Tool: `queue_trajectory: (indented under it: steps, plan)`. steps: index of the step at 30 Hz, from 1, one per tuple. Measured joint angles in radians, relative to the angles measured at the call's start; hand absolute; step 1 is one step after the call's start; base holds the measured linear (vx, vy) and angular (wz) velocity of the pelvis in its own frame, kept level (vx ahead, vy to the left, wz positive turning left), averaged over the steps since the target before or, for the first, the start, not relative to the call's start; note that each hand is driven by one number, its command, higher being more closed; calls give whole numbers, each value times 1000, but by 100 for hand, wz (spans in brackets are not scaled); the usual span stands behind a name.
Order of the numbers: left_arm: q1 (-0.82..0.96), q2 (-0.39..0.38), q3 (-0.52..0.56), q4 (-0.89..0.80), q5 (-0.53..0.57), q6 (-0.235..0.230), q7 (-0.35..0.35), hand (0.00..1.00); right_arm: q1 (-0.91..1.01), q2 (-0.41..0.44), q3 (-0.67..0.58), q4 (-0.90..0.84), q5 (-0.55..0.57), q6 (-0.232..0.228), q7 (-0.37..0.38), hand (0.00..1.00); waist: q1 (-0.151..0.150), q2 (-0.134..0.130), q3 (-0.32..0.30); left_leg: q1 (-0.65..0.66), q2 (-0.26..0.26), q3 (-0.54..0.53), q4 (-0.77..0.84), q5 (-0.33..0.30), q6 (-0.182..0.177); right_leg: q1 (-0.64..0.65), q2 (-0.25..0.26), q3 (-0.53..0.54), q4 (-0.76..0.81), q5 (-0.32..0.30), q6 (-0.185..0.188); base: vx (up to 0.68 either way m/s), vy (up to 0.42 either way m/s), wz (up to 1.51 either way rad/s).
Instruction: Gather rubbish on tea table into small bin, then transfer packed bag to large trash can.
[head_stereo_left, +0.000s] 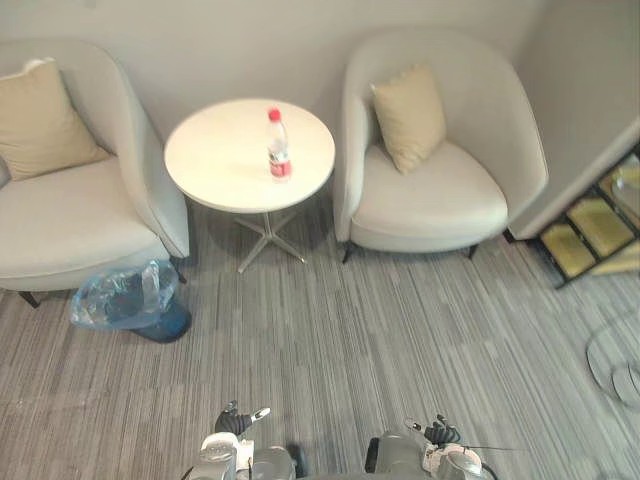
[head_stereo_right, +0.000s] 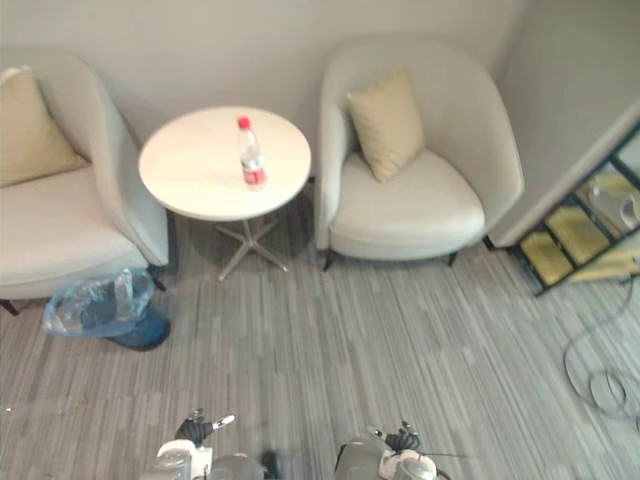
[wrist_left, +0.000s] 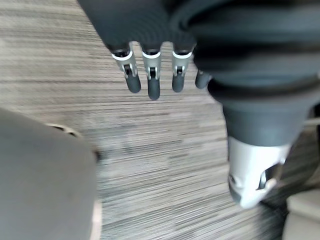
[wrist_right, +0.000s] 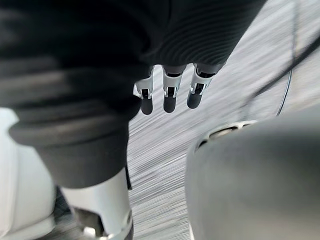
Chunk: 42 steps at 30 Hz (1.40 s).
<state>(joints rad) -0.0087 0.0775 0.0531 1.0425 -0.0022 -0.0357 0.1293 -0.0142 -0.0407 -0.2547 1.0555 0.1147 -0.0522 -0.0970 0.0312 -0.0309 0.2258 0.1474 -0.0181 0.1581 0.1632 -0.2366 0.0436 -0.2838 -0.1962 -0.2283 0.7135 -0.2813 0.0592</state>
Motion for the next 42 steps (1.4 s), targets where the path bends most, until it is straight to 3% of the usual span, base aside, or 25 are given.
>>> queue_trajectory:
  steps: [1, 2, 3, 4, 5, 6, 9, 10, 12, 14, 17, 18, 19, 20, 21, 24, 26, 28, 30, 33, 36, 38, 39, 40, 42]
  plan:
    - [-1, -3, 1, -1, 0, 0, 0, 0, -4, 0, -2, -2, 1, 0, 0, 0, -1, 4, 0, 6, 7, -11, -6, -4, -6, -14, 15, 10, -42, 7, -5, 471, -164, 72]
    - [-7, -7, 2, -2, 2, 0, 1, 0, -13, 1, -9, -6, 2, 1, 0, 0, -5, 12, 5, 21, 29, -37, -10, -17, -28, -36, 62, 41, -160, 50, -7, 562, -245, 71]
    - [6, -2, 7, -6, 4, 0, 1, 0, -4, 7, -7, -7, 1, 3, 0, 0, -5, 1, -3, 44, 24, -65, -10, -33, -56, -21, 95, 87, -330, 189, -33, 460, -209, 70]
    - [9, 3, 9, -10, 5, 0, 0, 0, 2, 12, -7, -6, 1, 3, 0, 0, -5, -12, -8, 49, 19, -76, -10, -38, -64, -17, 94, 96, -364, 248, -50, 458, -240, 52]
    - [12, -14, 25, -2, 10, 1, 1, 0, 2, 9, -13, -12, 4, 1, 4, 0, 2, 12, -16, 74, 47, -98, -7, -57, -83, -19, 105, 92, -318, 260, -64, 427, -247, 40]
    - [17, -53, 46, -4, 11, 0, 1, 0, 12, -3, -15, -11, 2, 3, 5, 0, 0, 50, -46, 63, 81, -113, 16, -54, -88, -3, 125, 65, -325, 216, -72, 520, -291, 41]
    - [4, -92, 49, -11, 11, -3, 0, 0, 18, -15, -18, -16, 5, 2, 2, 0, -5, 87, -49, 14, 124, -133, 158, -54, -91, 62, 151, 12, -366, 174, -91, 367, -221, 46]
    - [-8, -107, 52, -19, 11, -3, -2, 0, 28, -13, -15, -21, 6, 2, -1, 0, -6, 87, -45, -101, 175, -125, 431, -36, -128, 137, 179, -9, -420, 149, -100, 332, -233, 64]
    - [-9, -113, 62, -47, 10, -4, -4, 0, 34, -9, -15, -21, 12, 2, -4, 0, -2, 84, -36, -208, 246, -83, 665, -54, -149, 214, 207, -33, -451, 126, -113, 342, -187, 35]
    - [-10, -112, 68, -67, 10, -7, -3, 0, 35, 0, -15, -20, 15, 3, -9, 0, 10, 64, -24, -274, 274, -23, 705, -72, -143, 278, 212, -47, -479, 119, -114, 258, -103, 5]
    - [-19, -111, 42, -74, 9, -13, -3, 0, 34, 3, -16, -19, 16, 3, -14, 0, 17, 60, -24, -350, 233, 25, 468, -70, -119, 330, 194, -44, -541, 119, -98, 242, 20, -3]
    - [-29, -109, 35, -68, 9, -16, -1, 0, 34, 1, -17, -16, 16, 4, -19, 0, 20, 56, -20, -353, 189, 23, 265, -6, -110, 353, 170, -39, -547, 108, -75, 219, 110, 2]
    - [-28, -109, 35, -68, 9, -16, -1, 0, 35, 0, -17, -17, 16, 4, -19, 0, 20, 56, -20, -352, 187, 23, 249, 2, -111, 353, 170, -39, -547, 106, -72, 261, 159, -5]
    - [-27, -107, 35, -65, 8, -18, 0, 0, 42, -1, -17, -12, 15, 5, -23, 0, 28, 52, -22, -330, 163, 24, 169, 144, -106, 358, 157, -25, -547, 95, -49, 259, 165, -5]
    - [-29, -92, 28, -49, 9, -19, -1, 0, 44, 6, -16, -9, 14, 7, -23, 0, 27, 34, -33, -309, 128, 33, 140, 152, -89, 378, 133, -8, -565, 97, -29, 286, 165, -3]
    - [-35, -52, 27, -39, 10, -15, -1, 0, 42, 32, -17, -10, 11, 9, -22, 0, 30, -4, -44, -305, 106, 69, 160, 122, -63, 395, 100, 3, -593, 111, -4, 308, 164, -11]
    - [-34, -45, 27, -28, 10, -11, -1, 0, 41, 36, -17, -10, 8, 11, -20, 0, 30, -6, -48, -275, 94, 85, 149, 91, -53, 398, 85, 23, -570, 111, 3, 206, 136, -28]
    - [-30, -45, 26, -20, 10, -5, -1, 0, 40, 36, -16, -11, 3, 12, -16, 0, 32, -3, -49, -222, 78, 110, 116, 63, -43, 357, 56, 49, -435, 87, 37, 175, 177, -42]
    - [-19, -36, 2, -8, 9, -1, -3, 0, 44, 31, -17, -20, 2, 12, -8, 0, 23, 0, -51, -134, 44, 131, 58, 56, -29, 217, -4, 80, -89, 82, 38, 133, 150, -23]
    - [-10, -32, -1, -5, 9, -1, -3, 0, 59, 31, -17, -20, 1, 12, -4, 0, 10, -13, -63, -86, 25, 104, 48, 44, -16, 143, -32, 60, 46, 17, 32, 167, 51, 31]
    - [-8, -34, 9, -2, 9, -1, -2, 0, 57, 31, -17, -19, 1, 12, -1, 0, 5, -9, -65, -68, 39, 75, 41, 46, -17, 122, -17, 32, -29, -1, 20, 191, -49, 52]
    - [-2, -35, 26, -3, 9, -2, -2, 0, 57, 34, -16, -19, 1, 12, -2, 0, 6, -11, -72, -59, 45, 65, 41, 48, -27, 121, 7, 42, -197, 74, -6, 190, -163, 24]
    - [0, -44, 50, 5, 10, -2, -1, 0, 61, 37, -16, -15, 1, 13, -1, 0, 6, -19, -90, -55, 37, 40, 30, 37, -56, 133, 10, 50, -271, 136, -16, 191, -208, 11]
    - [1, -59, 49, 10, 10, -2, -2, 0, 62, 25, -16, -16, 2, 13, -1, 0, 6, 6, -101, -60, 54, 39, 24, 44, -67, 147, 25, 40, -307, 139, -21, 156, -187, 7]
    - [3, -77, 50, 10, 10, -3, -2, 0, 65, 12, -15, -16, 2, 12, -2, 0, 6, 26, -108, -61, 67, 37, 10, 48, -74, 169, 44, 27, -367, 141, -21, 81, -103, 0]
